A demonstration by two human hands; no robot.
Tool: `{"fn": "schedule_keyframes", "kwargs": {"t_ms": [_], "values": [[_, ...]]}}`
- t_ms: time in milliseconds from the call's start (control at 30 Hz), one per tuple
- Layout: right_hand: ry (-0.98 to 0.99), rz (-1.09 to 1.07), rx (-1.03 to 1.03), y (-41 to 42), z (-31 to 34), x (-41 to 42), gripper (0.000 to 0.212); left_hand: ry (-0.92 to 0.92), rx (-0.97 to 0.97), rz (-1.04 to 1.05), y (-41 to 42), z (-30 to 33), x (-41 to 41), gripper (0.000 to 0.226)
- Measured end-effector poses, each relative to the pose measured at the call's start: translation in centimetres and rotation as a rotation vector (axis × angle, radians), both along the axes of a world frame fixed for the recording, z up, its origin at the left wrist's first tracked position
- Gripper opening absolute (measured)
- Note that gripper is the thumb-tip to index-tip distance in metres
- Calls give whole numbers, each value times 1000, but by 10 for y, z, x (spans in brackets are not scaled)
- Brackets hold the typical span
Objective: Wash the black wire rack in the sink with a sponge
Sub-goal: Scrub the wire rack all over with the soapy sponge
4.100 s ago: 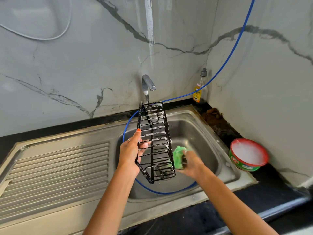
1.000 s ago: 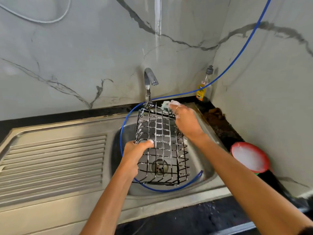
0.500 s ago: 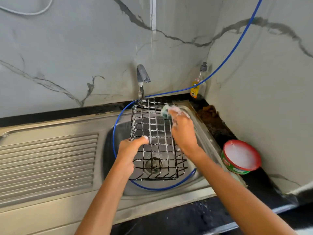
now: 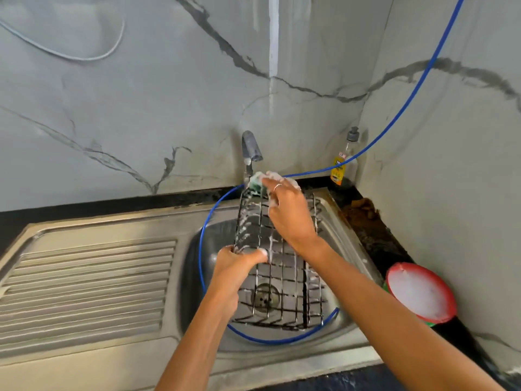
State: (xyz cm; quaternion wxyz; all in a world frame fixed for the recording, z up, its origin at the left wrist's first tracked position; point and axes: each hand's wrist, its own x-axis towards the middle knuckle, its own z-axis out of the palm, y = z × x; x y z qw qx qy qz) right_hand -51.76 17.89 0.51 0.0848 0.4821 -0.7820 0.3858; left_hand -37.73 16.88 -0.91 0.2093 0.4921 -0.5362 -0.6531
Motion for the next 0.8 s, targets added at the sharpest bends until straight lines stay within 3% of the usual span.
{"fn": "schedule_keyframes", "kwargs": {"t_ms": [67,200,367,500,633,800], "values": [[4,63,50,14,1,9,41,12,28,15,3,-1,-3,27],[32,265,195,70,-22,27,48,52,67,93,4,2,-4,10],[-7,101,217,64,-7,-8,51,58,115,182,12,9,-6,16],[-13,105,156,82,2,22,47,131,149,313,19,17,-16,36],[7,181,146,126,-20,35,43,252,199,404,15,10,-20,85],[-60,54,125,111,-26,-13,51,251,188,456,29,6,-29,96]]}}
